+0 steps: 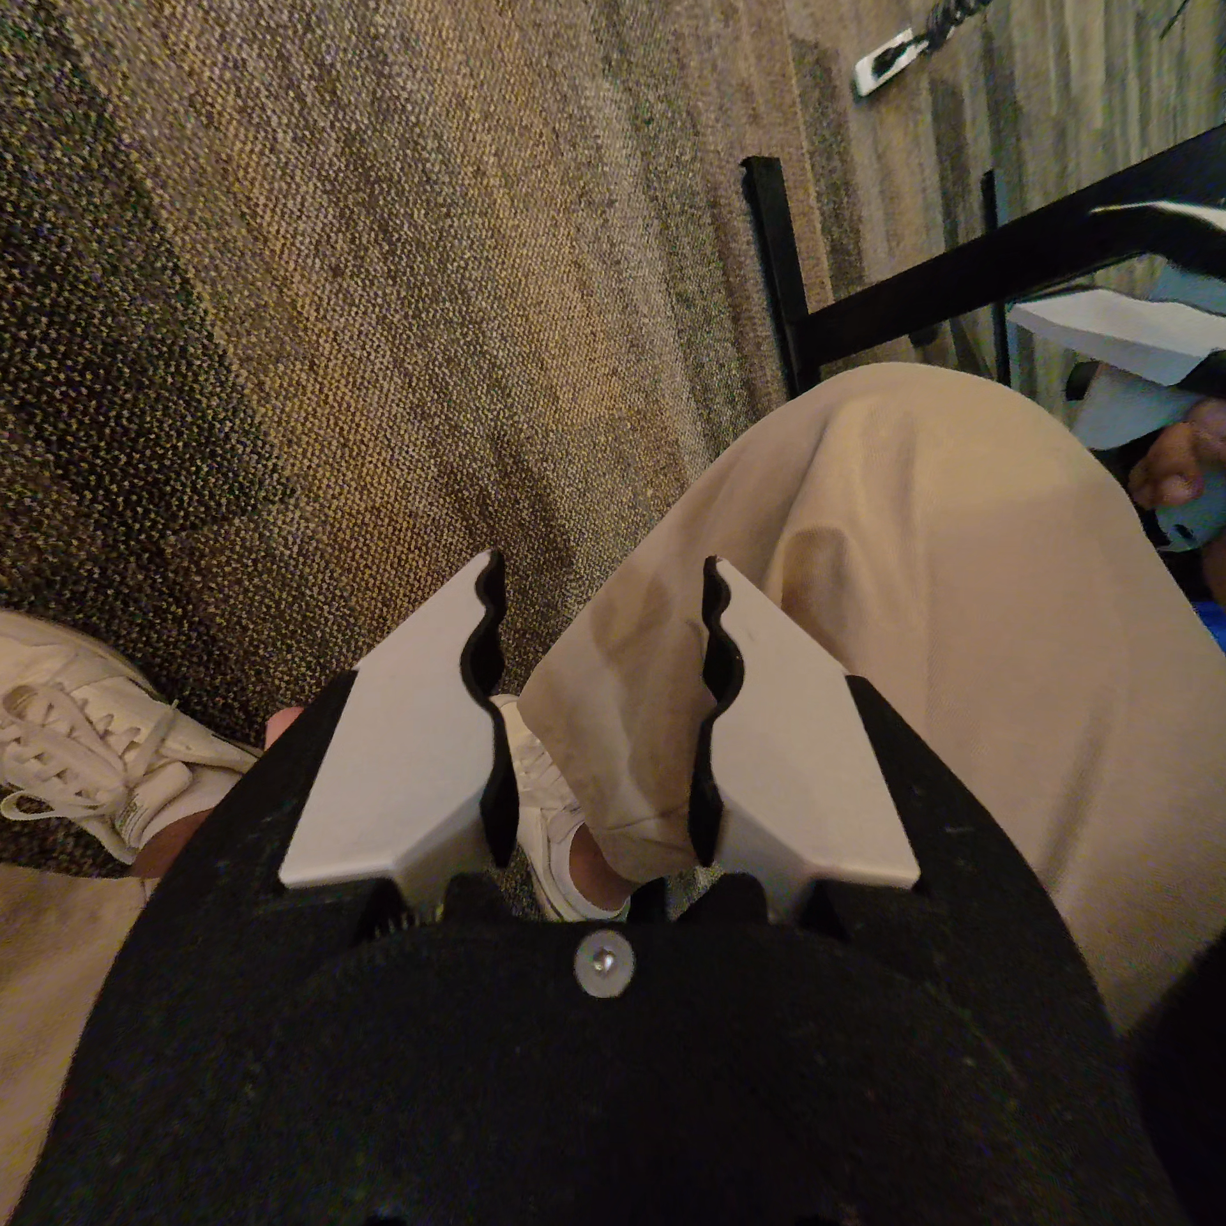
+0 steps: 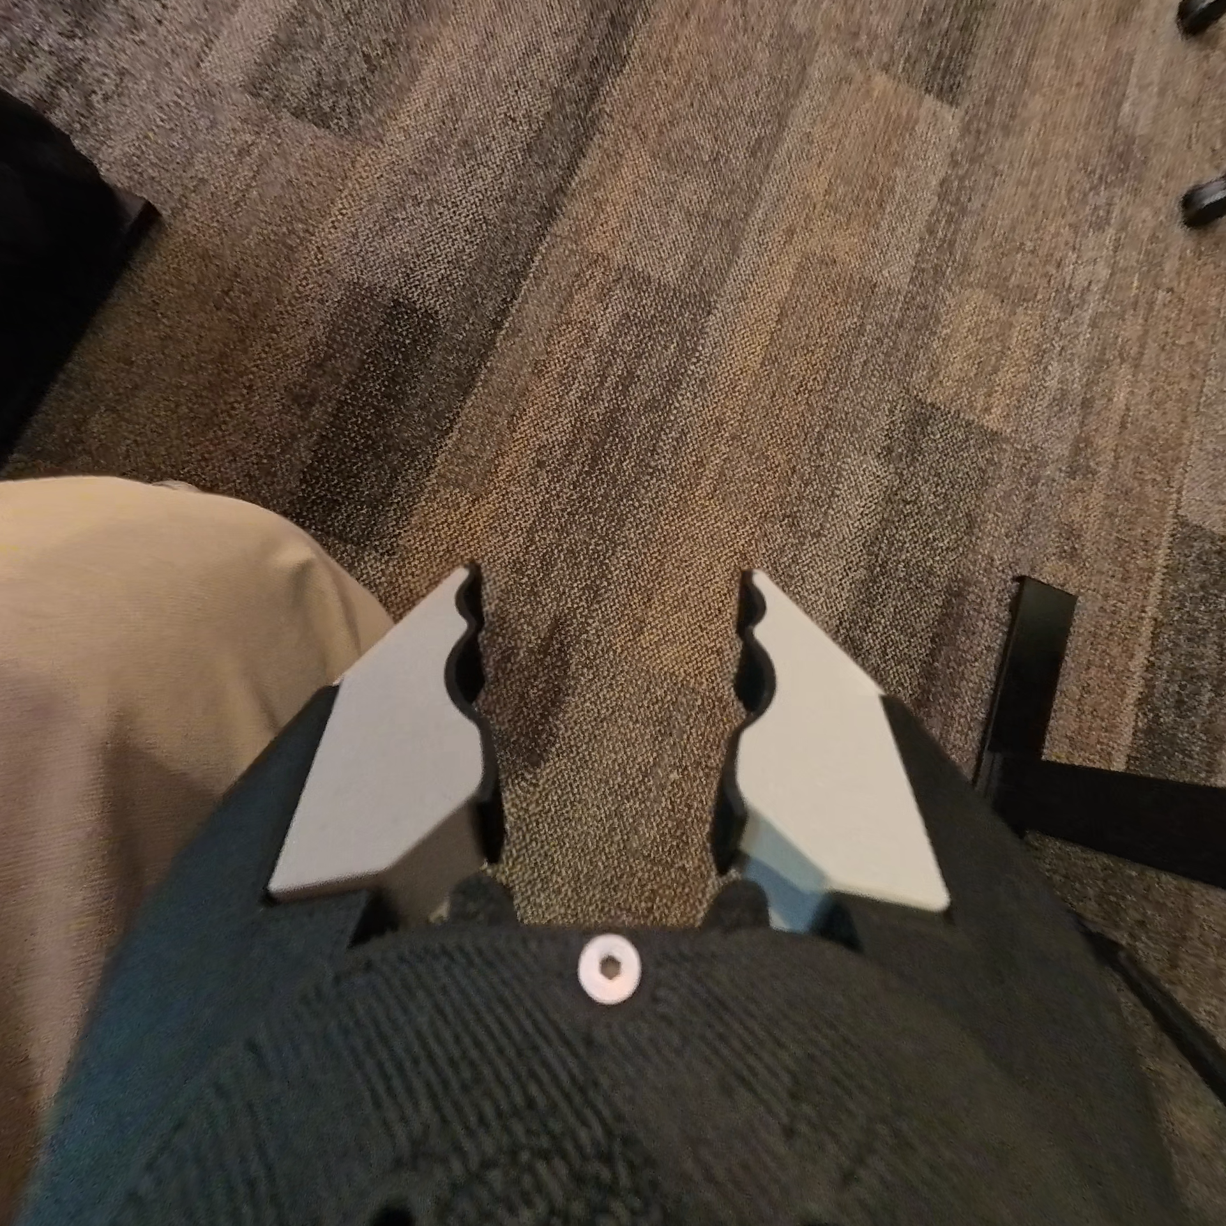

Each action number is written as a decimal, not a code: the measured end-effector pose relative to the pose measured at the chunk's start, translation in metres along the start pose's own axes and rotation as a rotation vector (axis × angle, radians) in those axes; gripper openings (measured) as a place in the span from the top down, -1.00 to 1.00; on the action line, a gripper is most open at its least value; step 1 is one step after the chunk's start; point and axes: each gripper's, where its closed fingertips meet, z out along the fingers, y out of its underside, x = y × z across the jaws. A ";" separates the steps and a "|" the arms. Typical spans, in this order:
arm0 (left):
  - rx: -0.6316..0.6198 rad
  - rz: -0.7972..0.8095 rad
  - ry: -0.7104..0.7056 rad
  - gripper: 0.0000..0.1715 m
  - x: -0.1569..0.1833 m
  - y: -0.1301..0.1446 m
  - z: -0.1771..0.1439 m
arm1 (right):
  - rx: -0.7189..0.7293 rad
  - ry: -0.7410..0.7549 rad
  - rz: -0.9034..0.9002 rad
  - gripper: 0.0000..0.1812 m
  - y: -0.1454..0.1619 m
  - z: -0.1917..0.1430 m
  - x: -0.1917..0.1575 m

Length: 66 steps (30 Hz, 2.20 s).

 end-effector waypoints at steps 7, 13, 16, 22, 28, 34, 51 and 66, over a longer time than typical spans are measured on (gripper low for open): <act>0.061 -0.004 0.033 0.30 0.010 -0.017 -0.009 | -0.005 -0.006 -0.089 0.09 -0.004 0.003 -0.016; 0.110 0.032 -0.007 0.19 0.024 -0.038 -0.025 | 0.074 -0.097 0.000 0.05 -0.028 -0.005 -0.034; 0.169 0.183 -0.170 0.12 0.031 -0.055 -0.041 | 0.263 -0.339 0.096 0.07 -0.077 -0.039 -0.077; 0.334 0.326 -0.343 0.13 0.071 -0.070 -0.072 | 0.536 -0.452 -0.041 0.11 -0.128 -0.121 -0.114; 0.496 0.409 -0.369 0.34 0.159 -0.023 -0.138 | 0.703 -0.470 -0.139 0.07 -0.119 -0.203 -0.142; 0.511 0.390 -0.334 0.58 0.214 0.095 -0.175 | 0.738 -0.737 -0.165 -0.16 -0.076 -0.271 -0.202; 0.769 0.164 -0.529 0.68 0.222 0.254 -0.356 | 0.822 -1.065 -0.702 0.72 -0.031 -0.354 -0.401; 1.019 -0.412 -0.903 0.59 0.108 0.442 -0.491 | 0.741 -1.187 -1.124 0.34 0.036 -0.380 -0.664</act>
